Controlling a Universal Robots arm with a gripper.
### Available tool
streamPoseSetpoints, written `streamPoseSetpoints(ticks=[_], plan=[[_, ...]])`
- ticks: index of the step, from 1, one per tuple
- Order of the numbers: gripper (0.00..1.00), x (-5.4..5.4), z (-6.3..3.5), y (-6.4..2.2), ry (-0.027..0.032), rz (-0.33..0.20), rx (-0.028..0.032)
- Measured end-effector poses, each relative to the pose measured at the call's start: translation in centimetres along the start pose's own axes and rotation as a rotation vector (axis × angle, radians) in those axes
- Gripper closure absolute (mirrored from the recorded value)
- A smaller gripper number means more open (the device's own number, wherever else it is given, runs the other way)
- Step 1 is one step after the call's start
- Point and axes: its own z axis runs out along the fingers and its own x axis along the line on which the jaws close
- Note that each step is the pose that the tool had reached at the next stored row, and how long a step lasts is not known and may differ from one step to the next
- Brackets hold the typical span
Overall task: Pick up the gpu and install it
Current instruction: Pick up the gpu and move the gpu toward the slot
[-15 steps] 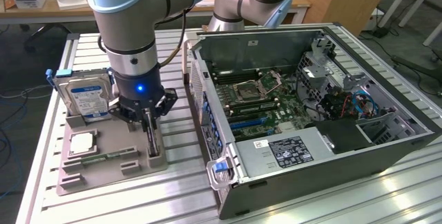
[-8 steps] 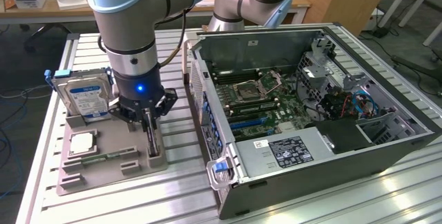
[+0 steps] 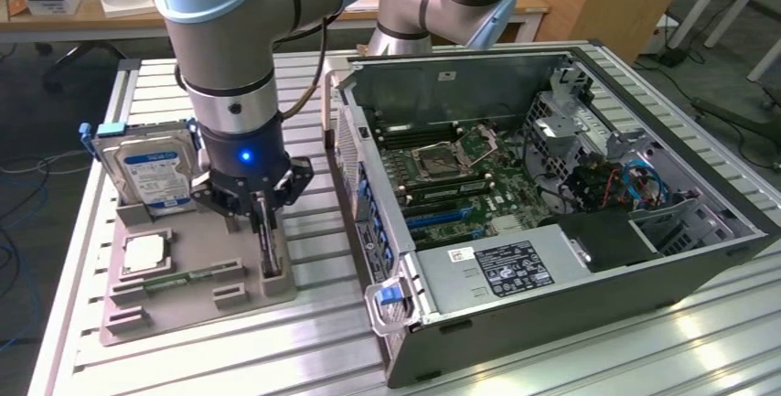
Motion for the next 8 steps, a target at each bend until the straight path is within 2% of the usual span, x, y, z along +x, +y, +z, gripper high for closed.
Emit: streamPoseSetpoints(ticks=[8], plan=[[0.74,0.04,0.0,0.0,0.0004,0.066,0.0011]])
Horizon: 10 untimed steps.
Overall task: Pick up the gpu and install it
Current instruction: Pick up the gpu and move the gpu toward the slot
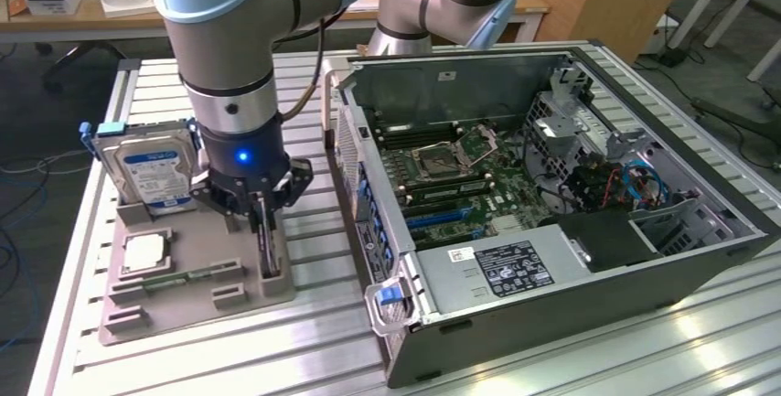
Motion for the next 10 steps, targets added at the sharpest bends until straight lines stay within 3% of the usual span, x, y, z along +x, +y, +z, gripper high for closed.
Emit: streamPoseSetpoints(ticks=[10], plan=[[0.74,0.0,0.0,0.0,0.0001,0.015,0.0003]])
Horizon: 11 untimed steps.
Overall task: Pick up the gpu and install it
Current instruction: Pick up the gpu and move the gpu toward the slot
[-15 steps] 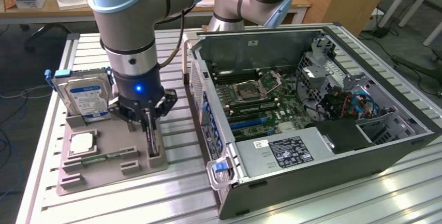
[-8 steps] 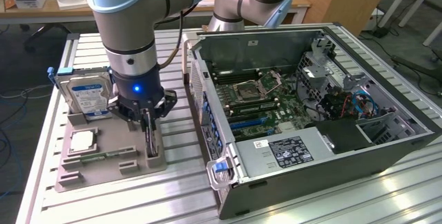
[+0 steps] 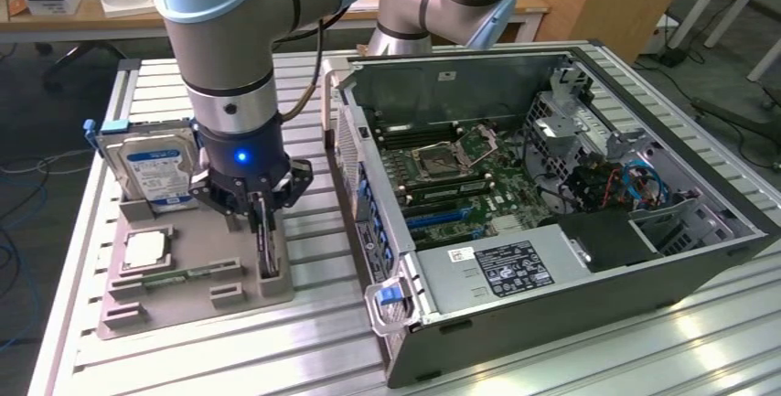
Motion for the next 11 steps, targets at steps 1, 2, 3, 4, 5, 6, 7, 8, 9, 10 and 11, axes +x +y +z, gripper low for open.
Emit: streamPoseSetpoints(ticks=[1,2,3,4,5,6,7,8,9,10,11], plan=[[0.74,0.0,0.0,0.0,0.0,0.0,0.0],[0.74,0.0,0.0,0.0,0.0001,0.0,0.0],[0.74,0.0,0.0,0.0,0.0,0.0,0.0],[0.74,0.0,0.0,0.0,0.0,0.0,-0.0001],[0.74,0.0,-0.01,0.0,-0.0001,0.0,-0.0006],[0.74,0.0,-0.04,0.01,-0.0002,0.0,-0.0018],[0.74,0.01,-0.08,0.01,-0.0002,0.0,-0.0024],[0.74,0.01,-0.15,0.0,0.0001,0.0,-0.0025],[0.74,0.0,-0.19,0.0,0.0001,0.0,-0.0027],[0.74,0.0,-0.22,0.0,0.0,0.0,-0.0031],[0.74,-0.01,-0.22,0.0,0.0,0.0,-0.0034]])
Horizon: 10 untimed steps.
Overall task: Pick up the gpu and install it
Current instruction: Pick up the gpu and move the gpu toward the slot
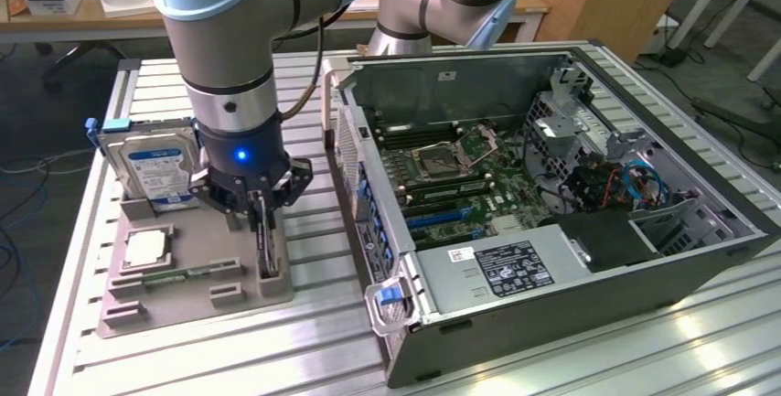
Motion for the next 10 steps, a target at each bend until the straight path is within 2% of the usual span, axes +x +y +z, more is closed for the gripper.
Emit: streamPoseSetpoints(ticks=[6,10], plan=[[0.74,0.0,-0.02,0.0,0.0003,-0.006,0.0001],[0.74,0.0,-0.02,0.0,0.0,-0.042,-0.0004]])
